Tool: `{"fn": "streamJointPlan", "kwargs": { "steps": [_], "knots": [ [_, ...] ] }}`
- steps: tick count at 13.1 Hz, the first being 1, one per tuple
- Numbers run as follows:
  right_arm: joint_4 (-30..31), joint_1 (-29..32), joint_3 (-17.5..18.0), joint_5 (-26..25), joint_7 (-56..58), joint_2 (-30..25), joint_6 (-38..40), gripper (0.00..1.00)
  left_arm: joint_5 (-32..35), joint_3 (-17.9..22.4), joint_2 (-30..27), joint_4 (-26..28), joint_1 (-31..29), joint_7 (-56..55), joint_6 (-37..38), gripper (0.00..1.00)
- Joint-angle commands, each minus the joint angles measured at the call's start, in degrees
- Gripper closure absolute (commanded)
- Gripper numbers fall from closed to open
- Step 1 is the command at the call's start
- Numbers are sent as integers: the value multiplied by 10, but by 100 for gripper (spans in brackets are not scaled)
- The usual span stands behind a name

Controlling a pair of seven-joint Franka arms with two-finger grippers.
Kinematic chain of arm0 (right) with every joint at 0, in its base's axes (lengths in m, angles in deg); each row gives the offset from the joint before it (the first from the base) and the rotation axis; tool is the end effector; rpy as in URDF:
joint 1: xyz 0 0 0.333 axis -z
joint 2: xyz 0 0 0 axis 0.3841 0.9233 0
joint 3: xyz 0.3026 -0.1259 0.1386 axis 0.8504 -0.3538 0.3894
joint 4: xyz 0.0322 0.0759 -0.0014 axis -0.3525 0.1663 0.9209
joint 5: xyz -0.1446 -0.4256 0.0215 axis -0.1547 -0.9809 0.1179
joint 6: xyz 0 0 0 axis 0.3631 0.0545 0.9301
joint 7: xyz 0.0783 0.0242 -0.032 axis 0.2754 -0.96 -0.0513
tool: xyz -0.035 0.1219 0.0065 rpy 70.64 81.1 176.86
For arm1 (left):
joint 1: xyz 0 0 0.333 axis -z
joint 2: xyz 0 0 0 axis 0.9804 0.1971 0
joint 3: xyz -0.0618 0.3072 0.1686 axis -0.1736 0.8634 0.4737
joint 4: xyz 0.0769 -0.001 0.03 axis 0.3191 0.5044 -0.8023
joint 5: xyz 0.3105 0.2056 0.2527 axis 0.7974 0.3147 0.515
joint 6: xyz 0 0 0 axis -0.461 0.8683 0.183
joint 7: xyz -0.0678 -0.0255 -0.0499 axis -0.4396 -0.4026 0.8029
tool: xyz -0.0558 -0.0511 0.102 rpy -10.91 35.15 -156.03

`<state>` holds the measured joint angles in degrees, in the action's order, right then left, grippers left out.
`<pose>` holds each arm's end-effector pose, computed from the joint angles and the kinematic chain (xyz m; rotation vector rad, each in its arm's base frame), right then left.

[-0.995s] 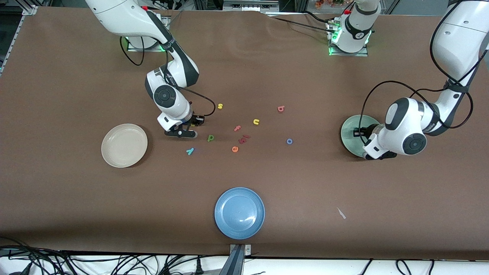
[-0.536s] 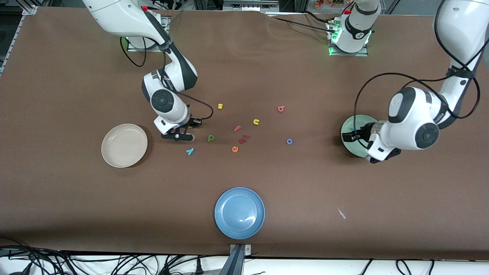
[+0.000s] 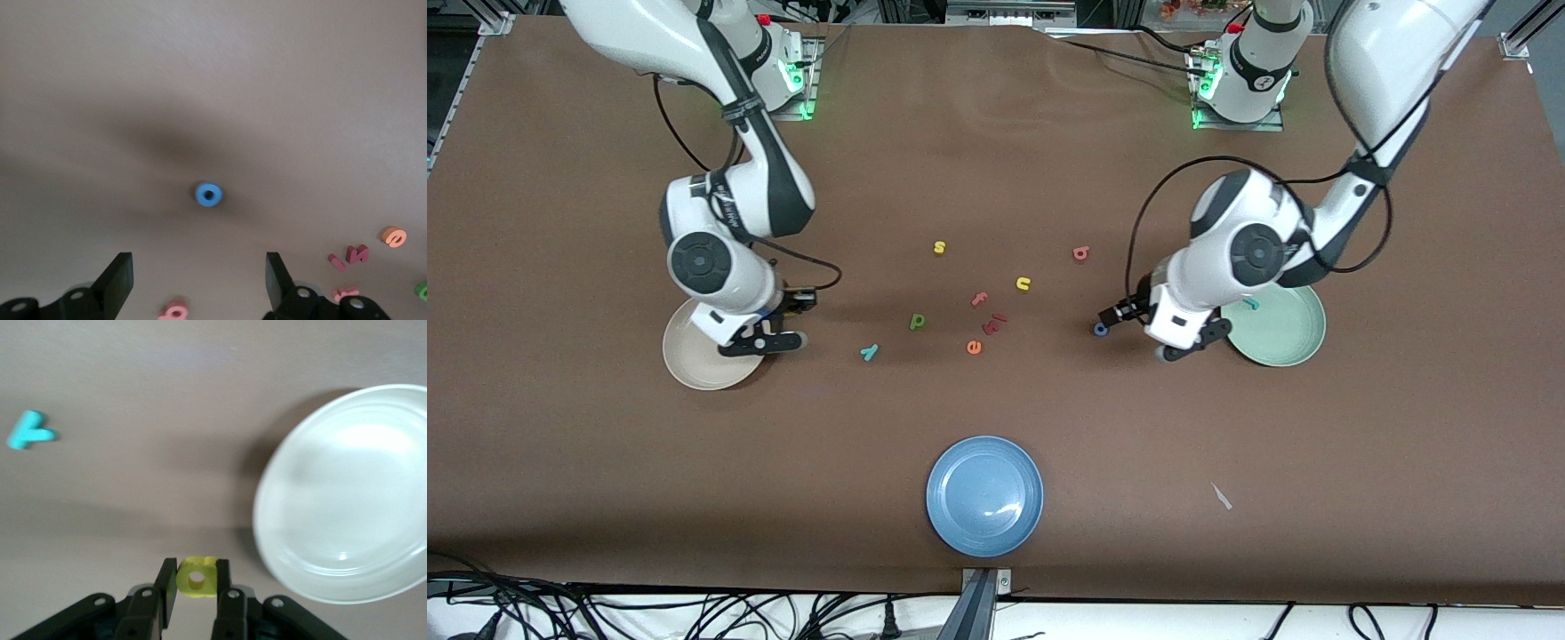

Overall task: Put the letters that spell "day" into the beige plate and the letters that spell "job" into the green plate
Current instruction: 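Drop the yellow a on the beige plate while the left gripper grasps the blue o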

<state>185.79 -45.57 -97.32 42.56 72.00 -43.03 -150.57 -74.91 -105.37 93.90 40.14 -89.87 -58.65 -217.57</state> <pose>0.6319 0.1671 0.2310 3.0276 0.2622 -0.2710 0.6181 -0.3036 0.2440 2.8681 0.6867 -0.2808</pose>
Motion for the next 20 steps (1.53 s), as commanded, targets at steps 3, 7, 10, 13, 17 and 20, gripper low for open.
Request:
{"fn": "streamJointPlan", "kwargs": {
  "steps": [3, 7, 10, 13, 17, 20],
  "knots": [
    [29, -1, -52, -7, 106, -8, -28, 100, 134, 80, 68, -43, 94, -132, -32, 15],
    [28, 9, -81, -7, 172, 24, -81, 96, 134, 81, 95, -66, 108, -156, -33, 20],
    [24, 14, -79, 0, 173, 29, -81, 0, 132, 81, 110, -66, 111, -160, -40, 23],
    [9, 7, -75, 13, 140, 24, -66, 0, 134, 81, 119, -66, 111, -170, -41, 32],
    [-2, 7, -10, 14, 0, 23, -60, 0, 135, 82, 133, -76, 110, -169, -42, 46],
    [-17, 3, 33, 13, -115, 25, -61, 0, 134, 82, 134, -80, 110, -169, -41, 70]
  ]
}}
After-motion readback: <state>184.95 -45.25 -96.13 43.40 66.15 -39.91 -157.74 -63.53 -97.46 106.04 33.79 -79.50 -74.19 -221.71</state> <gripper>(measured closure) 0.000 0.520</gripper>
